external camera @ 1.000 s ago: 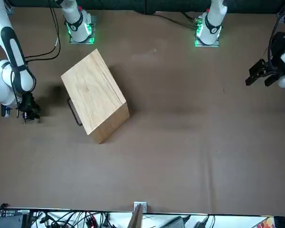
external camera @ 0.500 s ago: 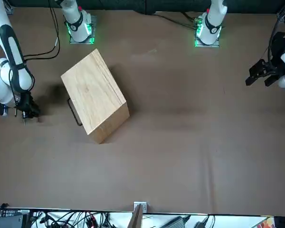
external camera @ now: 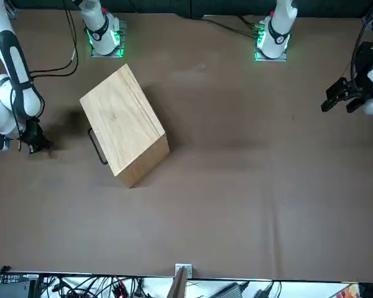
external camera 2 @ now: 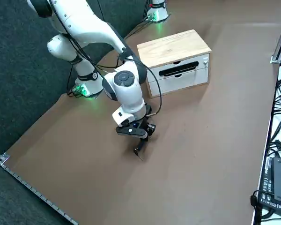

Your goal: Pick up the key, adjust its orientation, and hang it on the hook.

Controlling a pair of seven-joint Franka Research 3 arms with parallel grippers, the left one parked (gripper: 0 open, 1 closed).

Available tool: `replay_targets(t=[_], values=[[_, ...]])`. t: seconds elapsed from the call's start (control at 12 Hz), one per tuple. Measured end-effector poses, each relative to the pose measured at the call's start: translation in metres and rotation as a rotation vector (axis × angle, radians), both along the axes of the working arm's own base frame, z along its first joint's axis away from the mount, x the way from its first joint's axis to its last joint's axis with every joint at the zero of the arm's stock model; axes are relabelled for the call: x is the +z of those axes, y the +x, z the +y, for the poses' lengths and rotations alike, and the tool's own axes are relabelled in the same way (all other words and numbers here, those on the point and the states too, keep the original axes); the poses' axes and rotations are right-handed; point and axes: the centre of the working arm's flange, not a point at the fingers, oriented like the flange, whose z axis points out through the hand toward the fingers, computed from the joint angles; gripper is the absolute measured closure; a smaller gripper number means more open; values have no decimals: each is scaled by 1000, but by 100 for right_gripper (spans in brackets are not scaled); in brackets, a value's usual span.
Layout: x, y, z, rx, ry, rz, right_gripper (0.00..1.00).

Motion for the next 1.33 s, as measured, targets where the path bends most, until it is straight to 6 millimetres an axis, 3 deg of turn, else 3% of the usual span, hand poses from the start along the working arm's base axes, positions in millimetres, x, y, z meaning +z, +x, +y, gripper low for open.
replay_targets(t=[0.83,1.08,1.33], values=[[15,10,19,43,-2,-12,98],[32,17,26,62,-6,-20,98],[65,32,38,97,-7,-23,98]])
